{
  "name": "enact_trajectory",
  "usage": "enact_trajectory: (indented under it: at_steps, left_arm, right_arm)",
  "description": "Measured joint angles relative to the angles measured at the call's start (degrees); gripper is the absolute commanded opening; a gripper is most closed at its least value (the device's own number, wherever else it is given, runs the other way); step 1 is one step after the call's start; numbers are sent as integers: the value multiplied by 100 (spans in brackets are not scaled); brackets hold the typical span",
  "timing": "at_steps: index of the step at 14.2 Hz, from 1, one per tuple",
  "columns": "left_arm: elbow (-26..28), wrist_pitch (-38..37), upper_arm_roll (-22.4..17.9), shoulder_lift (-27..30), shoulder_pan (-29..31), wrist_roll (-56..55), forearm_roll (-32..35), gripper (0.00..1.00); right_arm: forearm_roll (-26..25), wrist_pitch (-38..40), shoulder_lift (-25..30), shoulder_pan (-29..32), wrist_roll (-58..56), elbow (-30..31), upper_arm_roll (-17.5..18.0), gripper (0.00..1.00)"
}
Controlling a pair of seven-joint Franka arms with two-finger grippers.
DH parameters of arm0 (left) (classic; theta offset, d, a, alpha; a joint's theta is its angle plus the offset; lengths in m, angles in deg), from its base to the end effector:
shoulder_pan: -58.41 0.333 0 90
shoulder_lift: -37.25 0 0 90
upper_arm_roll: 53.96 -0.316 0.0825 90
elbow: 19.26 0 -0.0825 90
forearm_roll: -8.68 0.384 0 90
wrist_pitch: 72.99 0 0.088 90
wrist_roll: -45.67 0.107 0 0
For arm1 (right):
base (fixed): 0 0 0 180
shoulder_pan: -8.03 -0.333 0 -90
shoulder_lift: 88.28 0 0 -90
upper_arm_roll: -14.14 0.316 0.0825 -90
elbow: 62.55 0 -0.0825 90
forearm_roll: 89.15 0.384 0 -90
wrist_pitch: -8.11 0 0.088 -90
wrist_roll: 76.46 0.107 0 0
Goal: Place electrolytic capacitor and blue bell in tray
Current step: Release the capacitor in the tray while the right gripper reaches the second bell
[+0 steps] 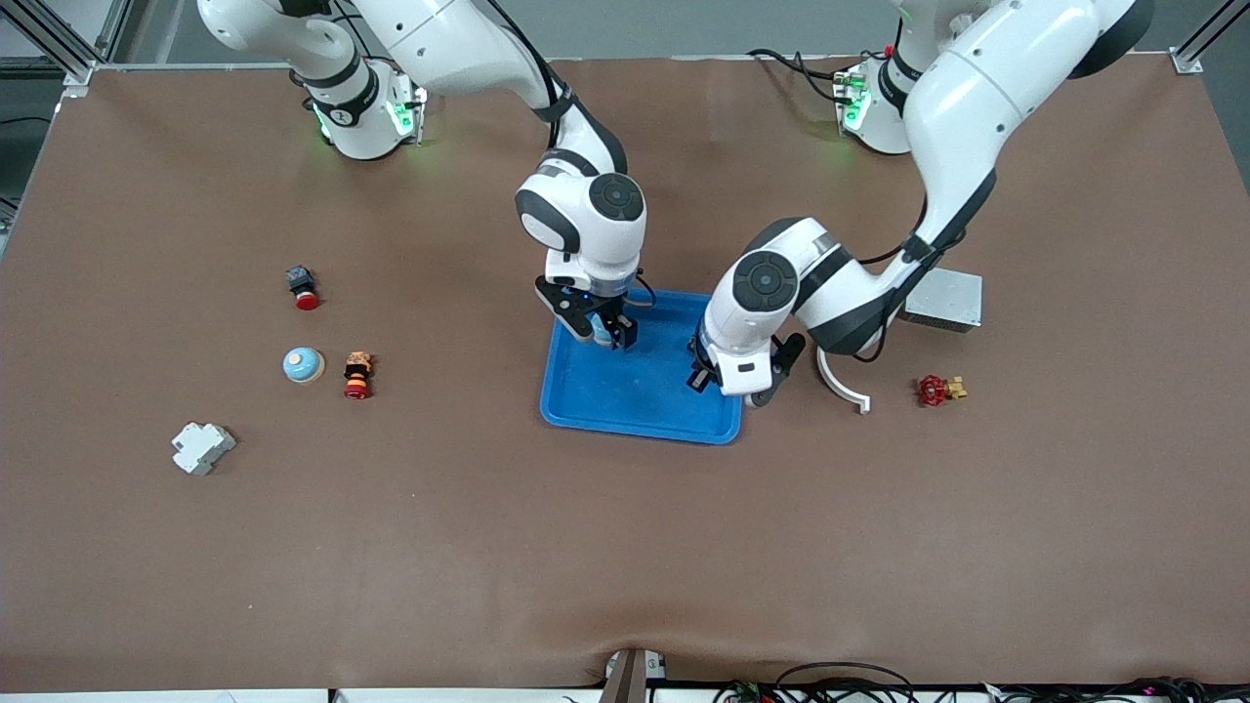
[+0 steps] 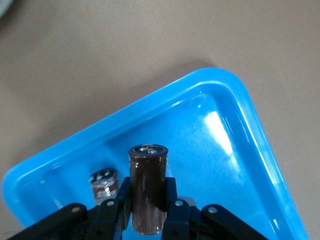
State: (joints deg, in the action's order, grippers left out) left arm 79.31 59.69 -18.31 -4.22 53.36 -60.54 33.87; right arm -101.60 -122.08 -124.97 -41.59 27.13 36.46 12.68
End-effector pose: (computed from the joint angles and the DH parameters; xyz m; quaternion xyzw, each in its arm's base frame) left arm 0.5413 -0.3968 0.2299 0.8836 0.4665 -0.0290 0.0281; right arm 0.4432 0.4890 0.2055 0.9137 -0.3941 0.0727 0.0678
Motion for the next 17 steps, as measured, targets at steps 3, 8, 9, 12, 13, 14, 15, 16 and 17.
enact_trajectory:
  at_steps: [3, 8, 9, 12, 13, 14, 15, 16, 17]
  left_arm:
    - [-23, 226, -348, -149, -395, -143, 0, 0]
    - [-74, 245, -385, -248, -396, -159, 0, 100]
    - [-88, 245, -386, -249, -401, -157, 0, 100]
    - [-233, 249, -391, -247, -398, -147, 3, 100]
    - [-306, 243, -399, -246, -393, -118, 5, 100]
    - [-378, 230, -414, -243, -381, -52, 5, 100]
    - [-428, 224, -428, -239, -362, 43, 6, 100]
    - [-476, 217, -437, -228, -339, 170, 6, 100]
    - [-552, 147, -446, -207, -315, 335, 7, 100]
  right_arm:
    - [-3, 799, 141, 134, -1130, -163, -56, 100]
    - [-3, 1060, 781, 859, -2589, 69, -85, 100]
    - [-3, 1061, 928, 1056, -2913, 169, -88, 100]
    - [-3, 993, 1445, 1658, -3986, 624, -94, 100]
    - [-3, 875, 1631, 1851, -4332, 836, -95, 100]
    - [-3, 709, 1816, 2057, -4675, 1077, -95, 100]
    - [-3, 531, 1978, 2257, -5002, 1315, -96, 100]
    - [-3, 364, 2109, 2451, -5300, 1537, -98, 100]
    - [-3, 212, 2209, 2644, -5584, 1728, -99, 100]
